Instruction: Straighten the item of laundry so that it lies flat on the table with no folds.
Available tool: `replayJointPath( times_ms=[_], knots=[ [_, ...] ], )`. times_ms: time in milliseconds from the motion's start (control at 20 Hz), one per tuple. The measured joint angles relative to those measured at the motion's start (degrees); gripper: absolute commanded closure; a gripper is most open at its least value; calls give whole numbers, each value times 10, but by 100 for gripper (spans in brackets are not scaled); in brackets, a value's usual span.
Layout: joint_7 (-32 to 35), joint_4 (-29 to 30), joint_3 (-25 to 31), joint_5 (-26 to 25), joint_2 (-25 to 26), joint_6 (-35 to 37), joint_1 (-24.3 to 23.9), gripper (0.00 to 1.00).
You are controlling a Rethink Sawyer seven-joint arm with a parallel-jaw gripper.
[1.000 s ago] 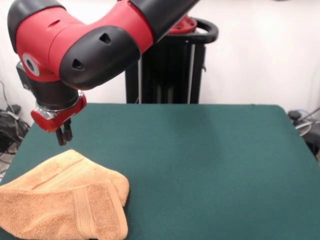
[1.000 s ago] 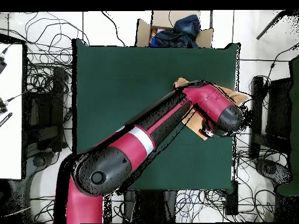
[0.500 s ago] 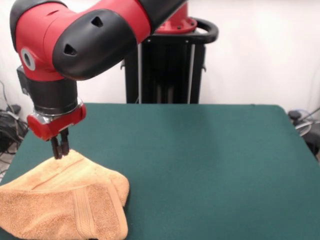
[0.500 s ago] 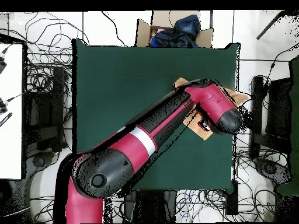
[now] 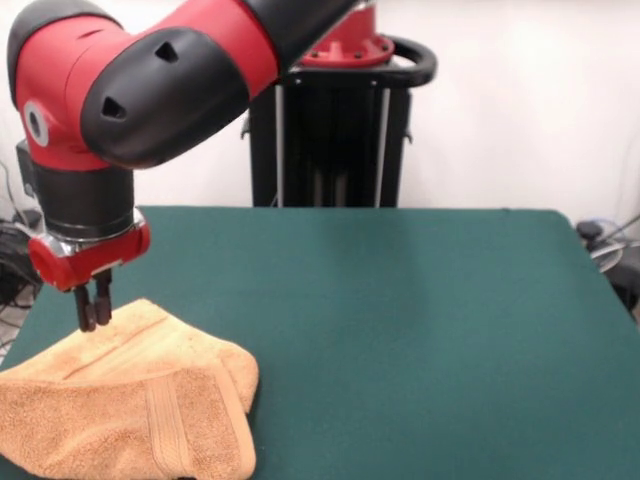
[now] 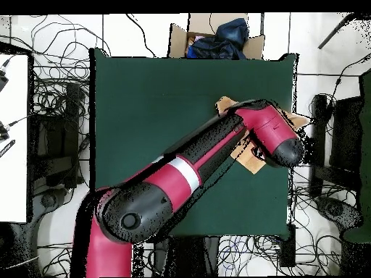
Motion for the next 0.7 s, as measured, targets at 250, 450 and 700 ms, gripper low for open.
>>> replayJointPath(
  times_ms=[250, 450, 700],
  knots=[
    [0, -14, 0, -13, 19, -18, -8, 100],
    [0, -24, 0, -15, 33, -63, -10, 100],
    [0, -32, 0, -14, 44, -112, -10, 100]
  ],
)
